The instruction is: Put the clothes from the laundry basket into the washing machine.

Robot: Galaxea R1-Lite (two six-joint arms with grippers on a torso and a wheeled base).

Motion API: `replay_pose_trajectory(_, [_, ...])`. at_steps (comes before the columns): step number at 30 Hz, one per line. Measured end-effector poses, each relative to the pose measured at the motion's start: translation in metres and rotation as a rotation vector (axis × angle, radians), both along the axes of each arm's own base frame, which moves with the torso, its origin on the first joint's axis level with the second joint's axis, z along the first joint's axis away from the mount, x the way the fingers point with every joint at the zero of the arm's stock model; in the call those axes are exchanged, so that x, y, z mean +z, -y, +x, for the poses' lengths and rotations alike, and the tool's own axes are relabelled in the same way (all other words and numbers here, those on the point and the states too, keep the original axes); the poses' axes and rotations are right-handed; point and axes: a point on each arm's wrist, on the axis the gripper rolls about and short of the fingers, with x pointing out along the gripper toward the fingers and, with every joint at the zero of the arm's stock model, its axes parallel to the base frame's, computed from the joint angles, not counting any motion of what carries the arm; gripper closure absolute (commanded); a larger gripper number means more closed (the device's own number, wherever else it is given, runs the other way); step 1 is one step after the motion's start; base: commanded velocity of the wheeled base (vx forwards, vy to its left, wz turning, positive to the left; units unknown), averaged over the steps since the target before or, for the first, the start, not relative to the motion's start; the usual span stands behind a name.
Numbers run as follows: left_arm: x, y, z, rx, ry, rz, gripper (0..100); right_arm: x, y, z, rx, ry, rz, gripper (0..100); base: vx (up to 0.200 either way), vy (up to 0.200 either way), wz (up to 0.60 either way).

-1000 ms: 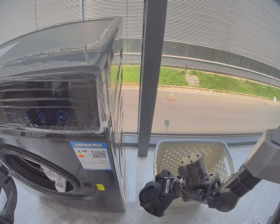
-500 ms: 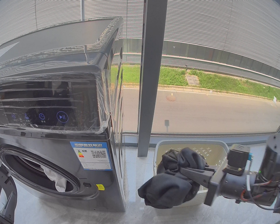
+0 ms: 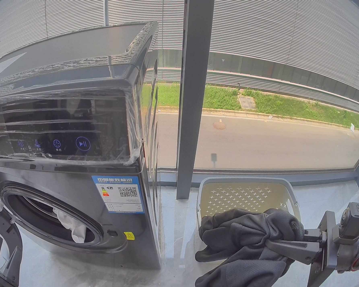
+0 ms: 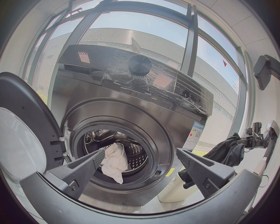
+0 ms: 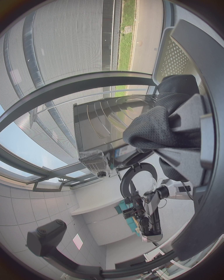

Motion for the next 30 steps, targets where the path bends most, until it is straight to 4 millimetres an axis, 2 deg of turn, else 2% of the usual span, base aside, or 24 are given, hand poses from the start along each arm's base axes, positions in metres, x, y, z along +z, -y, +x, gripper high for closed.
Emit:
replay_pose_trajectory(9, [0.000,0.000,0.000,-0.001,0.000,-0.001,0,0.003,-0.005,-0.006,0.061,0.005,0.008,100,-0.200,0.000,0.00])
replay_pose_trajectory(18, [0.000,0.000,0.000,0.000,-0.001,-0.002,0,0.026,-0.021,0.003,0.076,0.047,0.055,100,-0.200,0.000,0.00])
replay_pose_trajectory(30, [0.000,0.000,0.000,0.000,0.000,-0.005,0,0.006,-0.031,0.002,0.121,-0.009,-0.016,100,-0.200,0.000,0.00])
